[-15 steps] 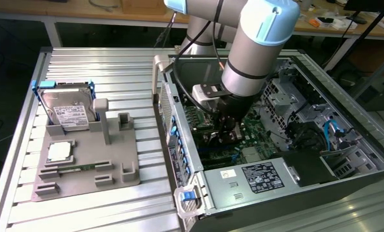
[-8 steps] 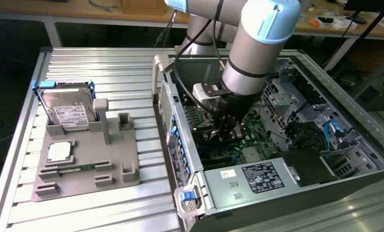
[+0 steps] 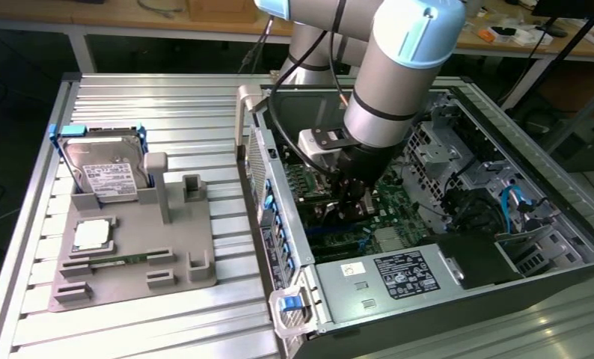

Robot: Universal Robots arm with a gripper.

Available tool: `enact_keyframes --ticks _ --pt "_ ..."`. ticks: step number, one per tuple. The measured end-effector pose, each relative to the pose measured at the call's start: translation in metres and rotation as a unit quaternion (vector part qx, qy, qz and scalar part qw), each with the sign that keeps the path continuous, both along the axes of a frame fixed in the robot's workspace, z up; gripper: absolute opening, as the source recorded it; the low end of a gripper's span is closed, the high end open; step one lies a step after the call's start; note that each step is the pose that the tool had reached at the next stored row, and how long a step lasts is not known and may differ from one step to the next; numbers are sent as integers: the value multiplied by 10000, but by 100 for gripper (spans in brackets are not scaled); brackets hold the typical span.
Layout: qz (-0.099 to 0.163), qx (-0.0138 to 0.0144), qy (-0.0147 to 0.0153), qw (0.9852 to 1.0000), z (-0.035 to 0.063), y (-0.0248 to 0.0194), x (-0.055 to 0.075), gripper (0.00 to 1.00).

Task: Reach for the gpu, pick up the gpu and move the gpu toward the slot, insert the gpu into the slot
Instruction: 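Insert the gpu into the slot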

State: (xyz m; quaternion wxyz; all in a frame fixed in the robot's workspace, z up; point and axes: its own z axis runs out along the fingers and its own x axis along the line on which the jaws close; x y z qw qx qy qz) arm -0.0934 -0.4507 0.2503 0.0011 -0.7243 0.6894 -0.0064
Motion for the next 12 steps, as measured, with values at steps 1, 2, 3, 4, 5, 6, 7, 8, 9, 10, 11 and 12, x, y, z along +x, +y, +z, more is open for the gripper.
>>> enact_keyframes --ticks 1,2,3,4,5,6,7,8,9,10,11,12 --pt "1 1 -10 10000 -2 0 1 28" --pt "1 1 -28 10000 -7 0 0 28" --pt "0 0 -51 10000 -10 -1 0 28" --pt "0 -2 -74 10000 -16 -1 0 28" --pt "0 1 -98 10000 -21 0 0 28" --pt "0 0 -119 9999 -22 0 -4 28" --pt "0 1 -126 9999 -23 1 -7 28" --pt "0 1 -127 9999 -23 0 -7 28" --pt "1 1 -127 9999 -24 1 -7 28" --pt "1 1 -127 9999 -23 0 -7 28" --pt "0 1 -127 9999 -23 0 -7 28" --pt "0 1 -127 9999 -23 0 -7 28"
